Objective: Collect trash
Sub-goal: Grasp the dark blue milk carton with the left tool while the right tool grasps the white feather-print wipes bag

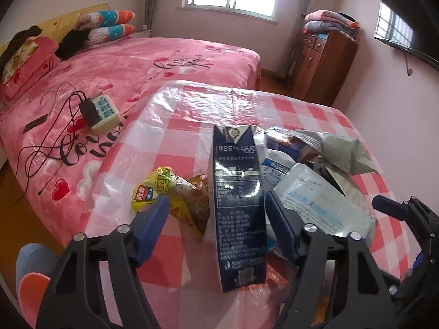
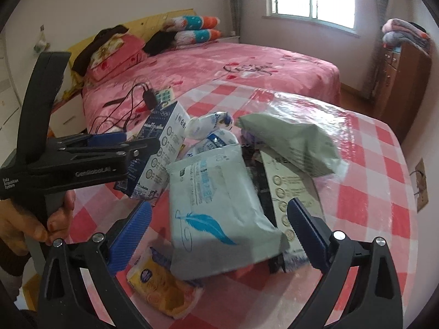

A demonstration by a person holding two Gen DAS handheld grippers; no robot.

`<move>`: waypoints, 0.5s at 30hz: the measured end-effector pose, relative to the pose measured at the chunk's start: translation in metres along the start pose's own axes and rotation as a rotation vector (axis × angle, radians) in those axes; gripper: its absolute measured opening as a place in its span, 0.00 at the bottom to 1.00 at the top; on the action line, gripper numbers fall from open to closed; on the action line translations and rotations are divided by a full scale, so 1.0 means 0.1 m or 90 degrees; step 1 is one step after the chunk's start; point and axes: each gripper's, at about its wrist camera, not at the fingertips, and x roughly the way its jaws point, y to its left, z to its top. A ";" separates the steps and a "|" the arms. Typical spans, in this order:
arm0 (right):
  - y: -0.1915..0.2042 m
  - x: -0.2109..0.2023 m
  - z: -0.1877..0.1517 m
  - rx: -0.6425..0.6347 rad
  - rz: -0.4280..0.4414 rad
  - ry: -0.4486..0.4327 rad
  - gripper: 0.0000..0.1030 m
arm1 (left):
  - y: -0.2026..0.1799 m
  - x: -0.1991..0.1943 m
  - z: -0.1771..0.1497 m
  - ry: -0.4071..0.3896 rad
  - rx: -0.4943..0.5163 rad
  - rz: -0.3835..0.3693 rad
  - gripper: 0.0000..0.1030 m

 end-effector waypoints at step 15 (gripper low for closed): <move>0.05 0.33 -0.03 -0.031 -0.029 0.040 0.83 | 0.07 0.08 -0.03 0.005 -0.038 -0.017 0.40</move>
